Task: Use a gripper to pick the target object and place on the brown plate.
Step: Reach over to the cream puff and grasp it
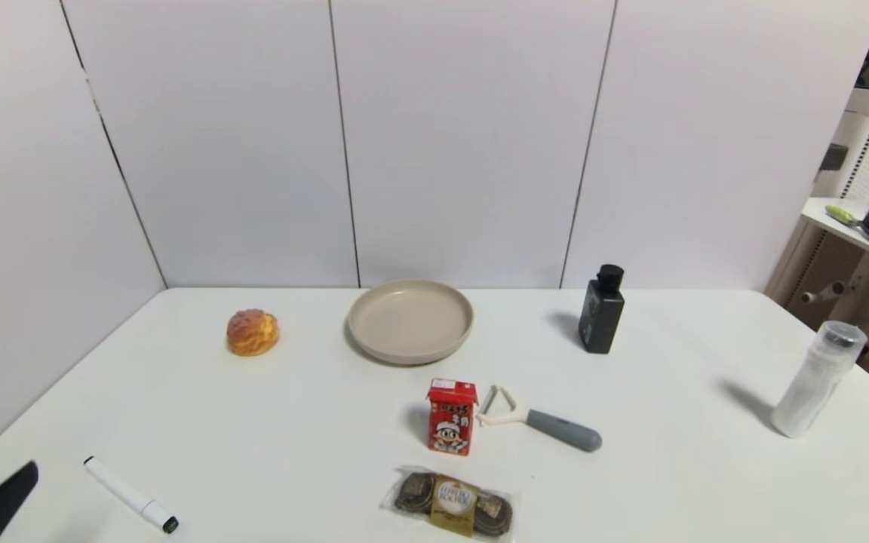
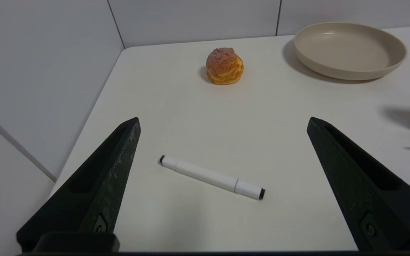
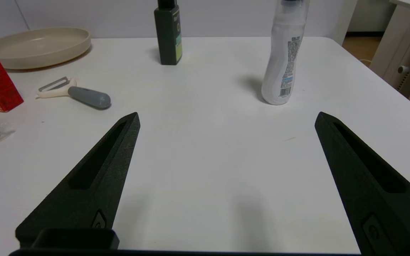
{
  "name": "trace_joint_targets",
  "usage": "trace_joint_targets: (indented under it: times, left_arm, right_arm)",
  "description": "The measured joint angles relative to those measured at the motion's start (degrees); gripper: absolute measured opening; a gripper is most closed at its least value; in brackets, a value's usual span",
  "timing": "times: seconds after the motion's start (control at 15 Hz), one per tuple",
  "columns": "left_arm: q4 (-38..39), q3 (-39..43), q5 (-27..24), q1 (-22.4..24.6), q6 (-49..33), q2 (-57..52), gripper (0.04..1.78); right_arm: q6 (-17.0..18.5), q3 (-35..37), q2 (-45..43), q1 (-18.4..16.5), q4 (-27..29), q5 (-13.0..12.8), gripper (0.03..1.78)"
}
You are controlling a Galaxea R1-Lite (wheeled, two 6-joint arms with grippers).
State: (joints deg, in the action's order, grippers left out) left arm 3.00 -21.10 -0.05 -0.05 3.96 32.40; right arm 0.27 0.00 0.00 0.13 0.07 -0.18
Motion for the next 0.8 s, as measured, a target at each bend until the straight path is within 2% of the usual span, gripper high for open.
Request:
trace_joint_targets:
  times: [0.2, 0.47, 0.67, 0.8]
  left_arm:
    - [-5.34, -19.16, -0.2, -1.43, 3.94, 20.85, 1.69]
    - [-19.64, -44.03, -0.26, -3.56, 6.62, 45.54, 1.69]
    - [-29.98, -56.84, -0.2, -4.61, 7.08, 60.21, 1.69]
    - [-32.93, -62.68, -0.06, -4.9, 7.08, 67.84, 1.69]
  right_arm:
    - [0.0, 0.0, 0.0, 0.0, 0.0, 0.0, 1.7]
    - [0.0, 0.0, 0.0, 0.02, 0.02, 0.0, 1.7]
    - [0.0, 0.0, 0.0, 0.0, 0.02, -0.02, 1.7]
    - [0.02, 0.0, 0.0, 0.0, 0.02, 0.0, 1.7]
